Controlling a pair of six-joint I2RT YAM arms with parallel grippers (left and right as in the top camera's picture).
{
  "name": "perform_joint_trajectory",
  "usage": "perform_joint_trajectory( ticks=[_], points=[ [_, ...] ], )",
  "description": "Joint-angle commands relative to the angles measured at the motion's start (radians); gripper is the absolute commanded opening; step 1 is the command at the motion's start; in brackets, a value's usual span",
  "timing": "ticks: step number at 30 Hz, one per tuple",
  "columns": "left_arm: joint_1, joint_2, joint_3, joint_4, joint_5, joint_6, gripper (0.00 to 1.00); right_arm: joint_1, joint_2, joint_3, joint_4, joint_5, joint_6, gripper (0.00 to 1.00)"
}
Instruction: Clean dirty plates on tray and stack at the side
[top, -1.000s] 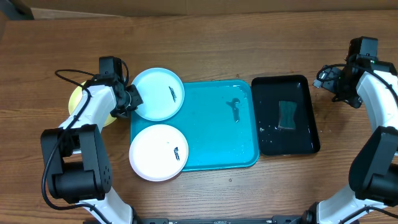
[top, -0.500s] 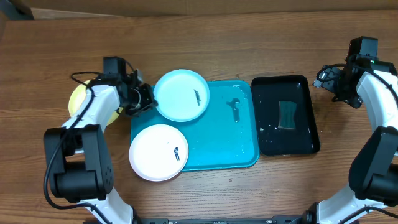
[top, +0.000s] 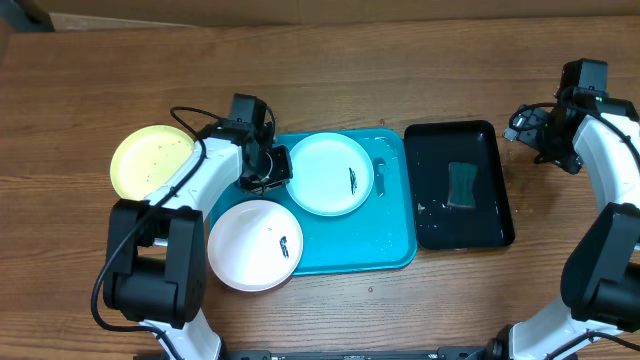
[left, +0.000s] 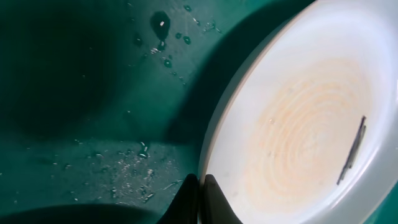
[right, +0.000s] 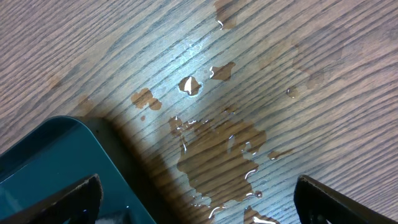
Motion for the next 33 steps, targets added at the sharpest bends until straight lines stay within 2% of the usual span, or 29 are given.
perform_joint_trajectory(
  ticks=[1, 7, 22, 27, 28, 30, 33],
  points=[
    [-0.014, 0.015, 0.011, 0.000, -0.115, -0.040, 0.04, -0.001, -0.015, 0.018, 0.006, -0.001, 0.005, 1.00],
    [-0.016, 0.015, 0.011, -0.006, -0.218, -0.040, 0.04, -0.001, -0.015, 0.018, 0.006, -0.001, 0.005, 1.00],
    [-0.032, 0.016, 0.011, 0.011, -0.205, -0.040, 0.04, -0.001, -0.015, 0.018, 0.006, -0.011, 0.005, 1.00],
    [-0.032, 0.016, 0.011, 0.027, -0.207, -0.040, 0.04, -0.001, -0.015, 0.023, -0.100, -0.272, -0.018, 1.00],
    [-0.032, 0.016, 0.011, 0.027, -0.207, -0.040, 0.04, 0.000, -0.015, 0.023, -0.123, -0.332, -0.058, 0.97],
    [-0.032, 0.016, 0.011, 0.027, -0.207, -0.040, 0.04, 0.015, -0.015, 0.023, -0.169, -0.381, -0.103, 0.82],
    [-0.032, 0.016, 0.011, 0.032, -0.207, -0.040, 0.04, 0.053, -0.015, 0.023, -0.245, -0.349, -0.104, 0.72]
  ],
)
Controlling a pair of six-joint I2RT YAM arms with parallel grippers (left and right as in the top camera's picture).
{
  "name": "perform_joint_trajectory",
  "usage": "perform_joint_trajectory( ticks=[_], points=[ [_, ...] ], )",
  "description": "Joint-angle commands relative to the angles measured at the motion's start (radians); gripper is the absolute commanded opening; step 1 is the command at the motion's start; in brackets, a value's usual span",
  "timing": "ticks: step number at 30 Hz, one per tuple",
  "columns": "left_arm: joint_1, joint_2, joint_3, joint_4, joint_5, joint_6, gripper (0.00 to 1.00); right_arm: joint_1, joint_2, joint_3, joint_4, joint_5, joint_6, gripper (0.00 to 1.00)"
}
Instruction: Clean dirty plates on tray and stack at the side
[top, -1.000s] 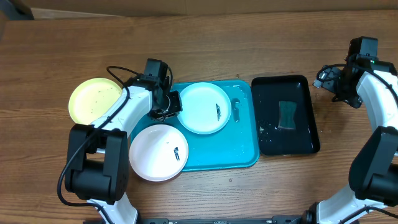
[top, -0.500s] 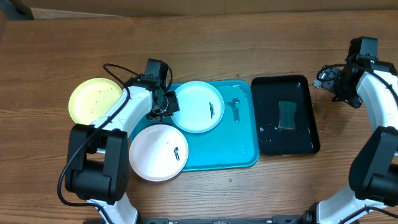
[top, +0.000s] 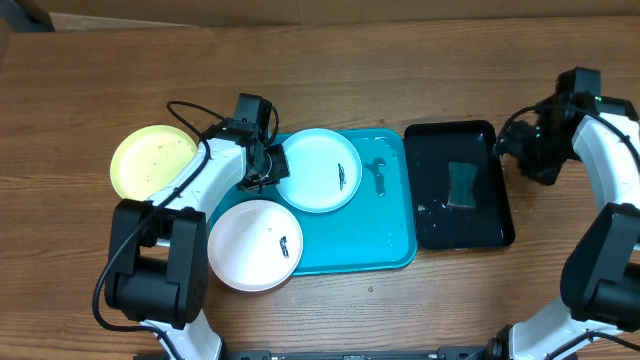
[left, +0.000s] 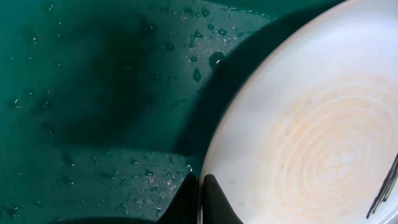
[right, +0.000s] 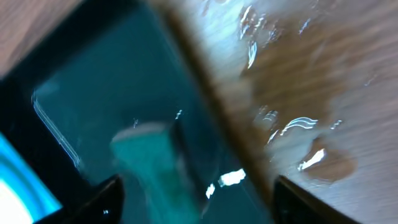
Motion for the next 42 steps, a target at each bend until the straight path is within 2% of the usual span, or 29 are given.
perform_joint_trajectory(
  ticks=[1, 12, 16, 23, 25, 29, 37, 38, 40, 42],
  points=[
    [-0.009, 0.016, 0.011, 0.011, -0.021, -0.009, 0.04, 0.054, -0.015, 0.020, -0.054, -0.044, -0.034, 0.69],
    [-0.009, 0.018, 0.010, 0.010, -0.020, -0.009, 0.05, 0.257, -0.015, -0.010, -0.132, 0.168, -0.028, 0.69],
    [-0.009, 0.018, 0.010, 0.010, -0.021, -0.009, 0.05, 0.302, -0.015, -0.081, -0.034, 0.213, -0.029, 0.75],
    [-0.009, 0.018, 0.010, 0.007, -0.021, -0.008, 0.05, 0.313, -0.015, -0.190, 0.147, 0.254, -0.029, 0.73],
    [-0.009, 0.018, 0.010, 0.007, -0.021, -0.008, 0.05, 0.313, -0.015, -0.210, 0.176, 0.265, -0.029, 0.68],
    [-0.009, 0.018, 0.010, 0.008, -0.021, -0.008, 0.04, 0.313, -0.015, -0.235, 0.227, 0.276, -0.029, 0.51],
    [-0.009, 0.018, 0.010, 0.014, -0.022, -0.008, 0.05, 0.313, -0.015, -0.283, 0.272, 0.277, -0.029, 0.49],
    [-0.009, 0.018, 0.010, 0.015, -0.022, -0.008, 0.04, 0.313, -0.015, -0.288, 0.278, 0.277, -0.029, 0.44],
    [-0.009, 0.018, 0.010, 0.015, -0.022, -0.008, 0.04, 0.313, -0.015, -0.288, 0.285, 0.277, -0.029, 0.22],
    [-0.009, 0.018, 0.010, 0.015, -0.023, -0.008, 0.04, 0.313, -0.015, -0.280, 0.283, 0.277, -0.029, 0.06]
  ],
)
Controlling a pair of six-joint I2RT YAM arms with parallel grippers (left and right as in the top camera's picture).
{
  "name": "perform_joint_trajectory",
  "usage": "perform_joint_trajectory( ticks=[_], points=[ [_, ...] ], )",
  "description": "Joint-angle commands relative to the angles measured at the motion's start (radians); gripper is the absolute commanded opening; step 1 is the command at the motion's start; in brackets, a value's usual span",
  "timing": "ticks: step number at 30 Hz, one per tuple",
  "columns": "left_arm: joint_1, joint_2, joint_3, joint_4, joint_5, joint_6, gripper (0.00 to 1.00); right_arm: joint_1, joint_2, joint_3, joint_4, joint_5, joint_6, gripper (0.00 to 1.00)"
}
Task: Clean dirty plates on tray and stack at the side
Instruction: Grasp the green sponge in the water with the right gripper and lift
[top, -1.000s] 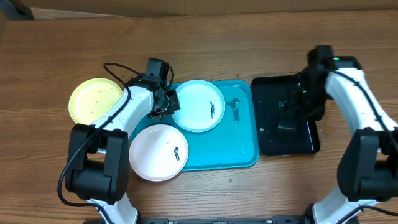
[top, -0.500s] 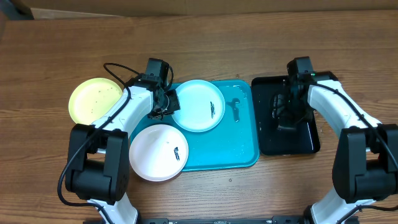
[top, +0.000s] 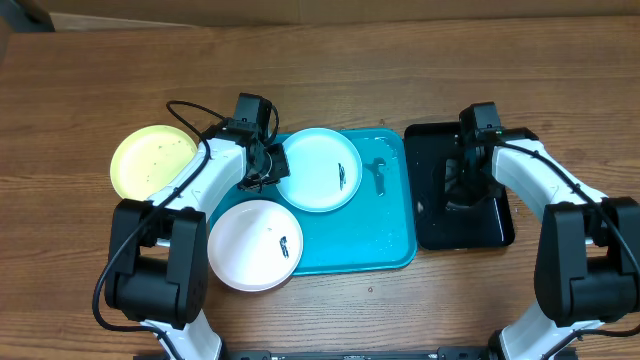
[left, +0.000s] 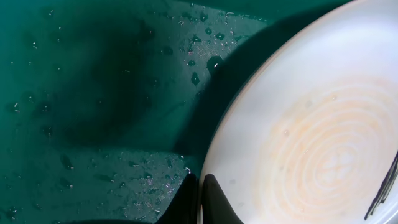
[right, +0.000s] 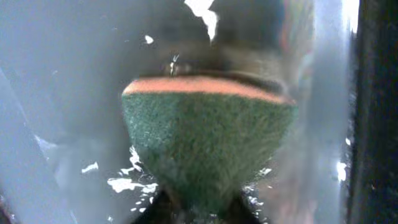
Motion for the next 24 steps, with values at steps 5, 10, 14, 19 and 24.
perform_joint_trajectory(
  ticks=[5, 10, 14, 19, 24],
  points=[
    [-0.009, 0.018, 0.010, 0.023, -0.041, -0.006, 0.22, 0.000, -0.015, 0.032, -0.020, 0.007, -0.005, 0.04],
    [-0.009, 0.018, 0.010, 0.029, -0.048, -0.006, 0.20, 0.000, -0.015, 0.043, -0.024, 0.007, -0.005, 0.04],
    [-0.009, 0.018, 0.010, 0.030, -0.050, -0.006, 0.08, 0.000, -0.015, 0.053, -0.026, 0.007, -0.005, 0.04],
    [-0.009, 0.031, 0.009, 0.029, -0.051, -0.006, 0.17, 0.000, -0.015, 0.058, -0.029, 0.007, -0.005, 0.04],
    [-0.009, 0.069, 0.009, 0.031, -0.047, -0.006, 0.04, 0.000, -0.015, 0.058, -0.028, 0.007, -0.005, 0.04]
  ],
)
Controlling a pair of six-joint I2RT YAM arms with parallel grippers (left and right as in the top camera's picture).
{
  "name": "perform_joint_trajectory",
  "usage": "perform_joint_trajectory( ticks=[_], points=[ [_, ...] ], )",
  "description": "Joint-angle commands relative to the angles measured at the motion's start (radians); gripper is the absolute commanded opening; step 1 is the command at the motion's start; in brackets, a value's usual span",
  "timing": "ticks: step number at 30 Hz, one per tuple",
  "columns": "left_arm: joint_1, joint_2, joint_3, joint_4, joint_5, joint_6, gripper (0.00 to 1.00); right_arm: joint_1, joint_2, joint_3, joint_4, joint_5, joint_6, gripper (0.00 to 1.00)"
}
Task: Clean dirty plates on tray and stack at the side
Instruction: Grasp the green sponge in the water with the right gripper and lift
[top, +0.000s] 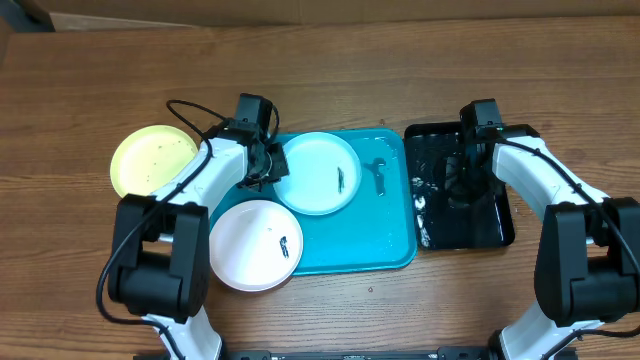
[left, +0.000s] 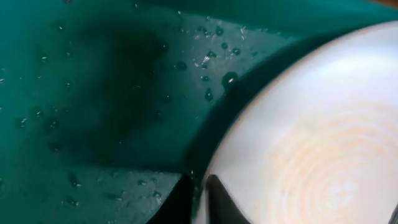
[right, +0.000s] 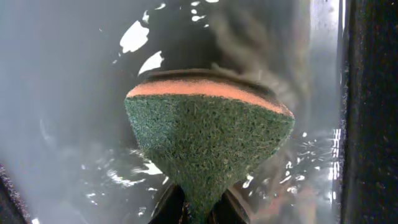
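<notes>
A white plate (top: 318, 172) with a dark streak lies on the wet teal tray (top: 385, 235). My left gripper (top: 268, 165) is shut on its left rim. In the left wrist view the fingertips (left: 199, 190) pinch the plate's edge (left: 311, 143) above the tray (left: 93, 93). A pinkish plate (top: 255, 245) with a small dark mark overlaps the tray's lower left corner. My right gripper (top: 462, 178) is in the black water tray (top: 492, 228), shut on a green sponge (right: 208, 124) with an orange back; its fingers (right: 199, 208) squeeze the sponge's near end.
A yellow plate (top: 152, 160) sits on the wooden table left of the teal tray. The black tray holds rippled water with splashes at its left side. A dark smear (top: 378, 175) lies on the teal tray right of the white plate.
The water in the black tray is now churned and splashed around the sponge, which my right gripper still pinches. The left wrist view has shifted slightly; the white plate's rim stays pinched.
At first my left gripper pinched the white plate's rim while the right stood open over wet table, right of the black tray. Then the plate sat slightly further left and the right gripper neared the tray. It was then shut on the sponge, now in stirred water.
</notes>
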Motion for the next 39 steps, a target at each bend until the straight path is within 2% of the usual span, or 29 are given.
perform_joint_trajectory(
  ticks=[1, 7, 10, 13, 19, 25, 28, 29, 31, 35, 39],
  points=[
    [-0.009, 0.043, 0.009, 0.002, -0.011, -0.005, 0.04, 0.000, -0.015, 0.031, 0.002, 0.007, -0.001, 0.04],
    [-0.010, 0.039, 0.011, 0.004, 0.004, 0.003, 0.04, 0.001, -0.017, 0.122, -0.093, 0.000, -0.006, 0.04],
    [-0.010, 0.039, 0.011, 0.001, 0.020, 0.003, 0.04, 0.002, -0.017, 0.166, -0.160, -0.066, -0.049, 0.04],
    [-0.008, 0.039, 0.016, -0.002, 0.040, 0.022, 0.11, 0.002, -0.016, 0.161, -0.189, -0.083, -0.057, 0.04],
    [-0.007, 0.034, 0.066, -0.072, 0.040, 0.074, 0.13, 0.002, -0.016, 0.136, -0.189, -0.084, -0.057, 0.04],
    [-0.008, 0.034, 0.069, -0.080, 0.042, 0.074, 0.11, 0.002, -0.017, 0.127, -0.161, -0.082, -0.057, 0.04],
    [-0.009, 0.034, 0.069, -0.081, 0.049, 0.074, 0.16, 0.002, -0.017, 0.144, -0.156, -0.079, -0.057, 0.04],
    [-0.009, 0.034, 0.069, -0.080, 0.049, 0.074, 0.27, 0.002, -0.017, 0.158, -0.165, -0.079, -0.057, 0.04],
    [-0.008, 0.034, 0.069, -0.076, 0.048, 0.074, 0.30, 0.002, -0.017, 0.179, -0.182, -0.079, -0.057, 0.04],
    [-0.009, 0.034, 0.069, -0.065, 0.048, 0.074, 0.23, 0.002, -0.017, 0.193, -0.198, -0.075, -0.057, 0.04],
    [-0.009, 0.035, 0.066, -0.068, 0.048, 0.074, 0.05, 0.002, -0.017, 0.193, -0.213, -0.076, -0.057, 0.04]
  ],
)
